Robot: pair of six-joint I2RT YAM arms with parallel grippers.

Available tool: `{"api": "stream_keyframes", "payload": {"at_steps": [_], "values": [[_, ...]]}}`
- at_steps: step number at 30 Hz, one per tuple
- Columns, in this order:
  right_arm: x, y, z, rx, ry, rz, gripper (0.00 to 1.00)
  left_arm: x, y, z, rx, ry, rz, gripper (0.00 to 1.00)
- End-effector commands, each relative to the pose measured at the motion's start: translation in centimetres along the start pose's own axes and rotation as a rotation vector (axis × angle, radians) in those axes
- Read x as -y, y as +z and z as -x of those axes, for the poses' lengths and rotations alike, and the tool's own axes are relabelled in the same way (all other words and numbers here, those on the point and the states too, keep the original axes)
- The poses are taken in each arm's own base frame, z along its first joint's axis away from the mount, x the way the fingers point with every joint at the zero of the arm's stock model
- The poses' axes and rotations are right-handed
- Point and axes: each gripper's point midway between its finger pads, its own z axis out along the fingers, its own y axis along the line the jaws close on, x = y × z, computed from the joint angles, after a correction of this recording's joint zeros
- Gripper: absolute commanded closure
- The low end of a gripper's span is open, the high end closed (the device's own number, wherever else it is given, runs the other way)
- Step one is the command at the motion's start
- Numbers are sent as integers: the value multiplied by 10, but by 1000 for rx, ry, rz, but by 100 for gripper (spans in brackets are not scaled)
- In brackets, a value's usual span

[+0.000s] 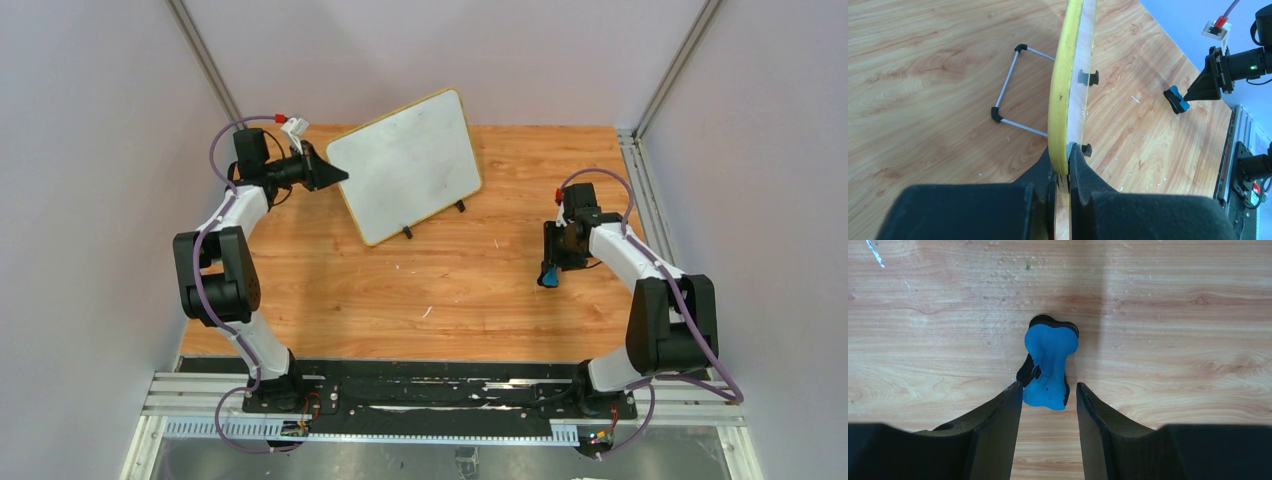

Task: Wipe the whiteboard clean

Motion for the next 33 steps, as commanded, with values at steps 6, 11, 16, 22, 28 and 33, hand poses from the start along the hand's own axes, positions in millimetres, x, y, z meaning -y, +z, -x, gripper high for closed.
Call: {"api": "stream_keyframes", "payload": {"at_steps": [6,11,16,22,28,33], "values": [[5,-1,-4,-1,20,-7,56,-42,0,-50,-129,71,156,82],[4,-1,-4,-1,20,-4,57,-36,1,-46,-116,68,130,73],[5,-1,-5,-2,20,-11,57,-27,1,-44,-109,80,96,66],[4,0,-6,-6,19,-4,57,-19,-2,-38,-95,89,75,56],[4,0,-7,-3,20,-5,58,-12,-5,-34,-88,99,71,53],[4,0,-6,-2,19,-5,58,-3,-9,-34,-93,114,61,53]]}}
